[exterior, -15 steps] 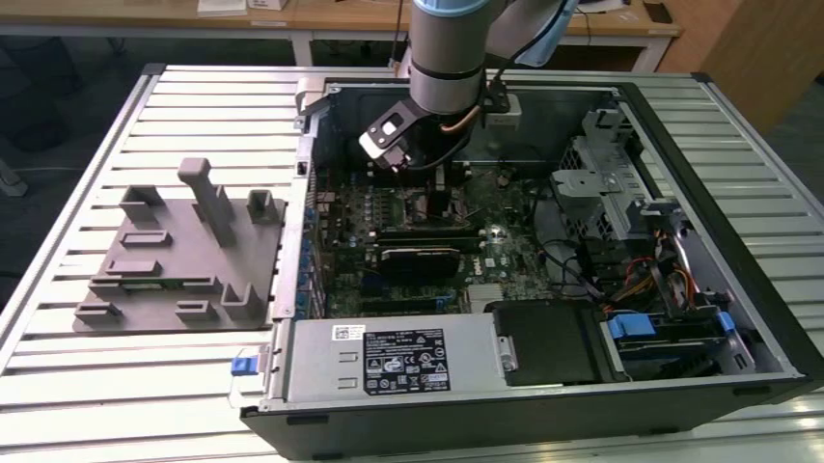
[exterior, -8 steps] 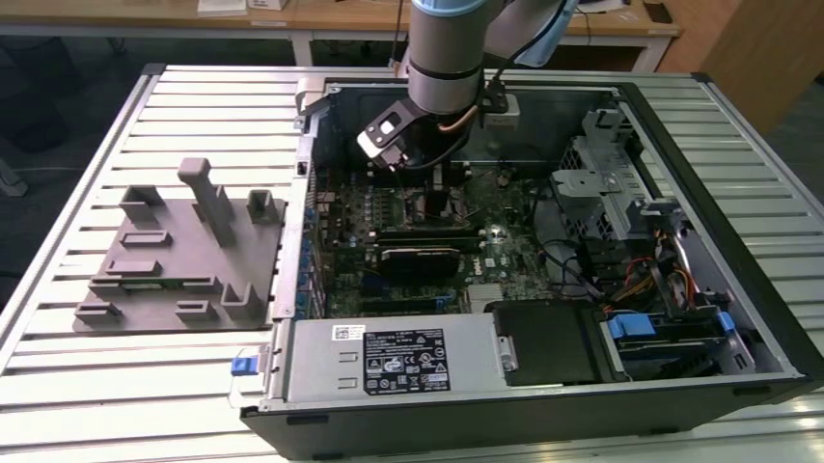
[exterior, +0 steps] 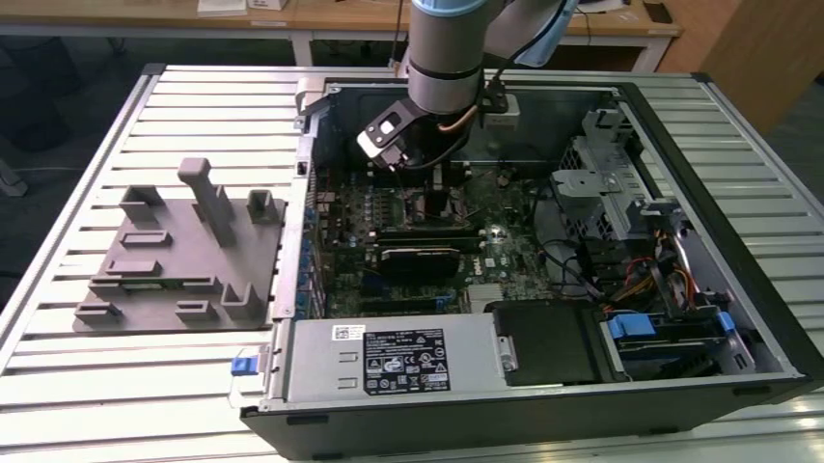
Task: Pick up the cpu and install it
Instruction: 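Place the cpu into insertion slot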
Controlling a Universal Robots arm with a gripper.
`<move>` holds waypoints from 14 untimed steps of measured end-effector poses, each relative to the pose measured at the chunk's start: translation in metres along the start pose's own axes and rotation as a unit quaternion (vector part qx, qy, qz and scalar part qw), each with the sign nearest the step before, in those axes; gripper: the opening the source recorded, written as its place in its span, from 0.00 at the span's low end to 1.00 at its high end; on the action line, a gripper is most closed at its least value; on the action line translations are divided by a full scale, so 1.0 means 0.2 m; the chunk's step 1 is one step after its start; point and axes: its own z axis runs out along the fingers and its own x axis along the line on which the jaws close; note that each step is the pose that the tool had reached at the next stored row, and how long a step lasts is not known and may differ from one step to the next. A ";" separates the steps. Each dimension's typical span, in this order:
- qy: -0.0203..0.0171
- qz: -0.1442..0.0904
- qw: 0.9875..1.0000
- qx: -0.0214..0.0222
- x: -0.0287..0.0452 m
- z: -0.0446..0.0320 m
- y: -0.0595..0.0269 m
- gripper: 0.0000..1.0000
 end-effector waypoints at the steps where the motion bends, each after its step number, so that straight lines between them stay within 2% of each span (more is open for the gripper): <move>1: 0.000 0.000 1.000 0.000 0.000 0.000 0.000 0.51; 4: 0.000 0.000 1.000 0.000 0.000 0.000 0.000 0.52; 5: 0.000 0.000 1.000 0.000 0.000 -0.001 0.000 0.58; 10: 0.000 0.000 1.000 0.000 0.000 -0.020 0.000 0.58; 14: 0.000 0.000 1.000 0.000 -0.001 -0.020 0.006 0.58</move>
